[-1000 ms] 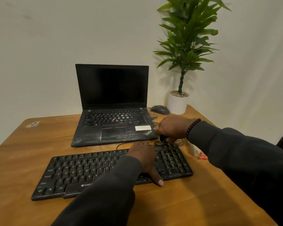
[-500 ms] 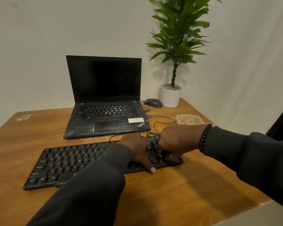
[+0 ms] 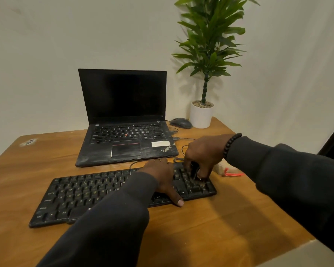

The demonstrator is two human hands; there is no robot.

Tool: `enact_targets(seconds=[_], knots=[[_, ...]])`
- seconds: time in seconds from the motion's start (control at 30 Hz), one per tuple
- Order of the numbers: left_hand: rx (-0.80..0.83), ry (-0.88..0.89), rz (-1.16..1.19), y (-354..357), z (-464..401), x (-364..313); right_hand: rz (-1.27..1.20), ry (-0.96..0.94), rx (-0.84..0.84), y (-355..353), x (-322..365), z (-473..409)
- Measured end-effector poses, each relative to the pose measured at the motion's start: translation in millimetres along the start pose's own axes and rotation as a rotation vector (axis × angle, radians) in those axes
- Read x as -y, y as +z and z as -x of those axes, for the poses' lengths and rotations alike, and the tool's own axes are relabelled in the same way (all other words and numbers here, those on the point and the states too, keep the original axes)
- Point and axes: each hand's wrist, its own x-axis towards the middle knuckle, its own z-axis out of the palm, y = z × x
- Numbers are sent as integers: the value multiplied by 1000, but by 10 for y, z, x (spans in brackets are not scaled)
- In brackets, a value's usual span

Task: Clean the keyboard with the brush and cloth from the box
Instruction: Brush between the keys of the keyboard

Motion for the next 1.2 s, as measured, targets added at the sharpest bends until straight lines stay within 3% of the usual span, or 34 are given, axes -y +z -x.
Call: enact_targets(seconds=[0.13, 0.4, 0.67, 0.87, 0.97, 1.1, 1.2], knots=[[-8, 9, -2, 20, -14, 20, 55, 136, -84, -36, -173, -197], [2, 13, 2, 18, -33, 34, 150, 234, -246, 23, -211, -234], [-15, 14, 5, 12, -14, 37, -57, 203, 9, 59, -117, -73], [-30, 21, 28, 61, -47, 64, -228, 71, 215, 162, -43, 114], [-32, 29, 22, 60, -49, 70, -259, 65, 137, 170, -117, 169], [-29, 35, 29, 58, -52, 74, -227, 124, 160, 174, -203, 82], [-23, 24, 17, 51, -59, 76, -128, 228, 8, 140, -265, -49]])
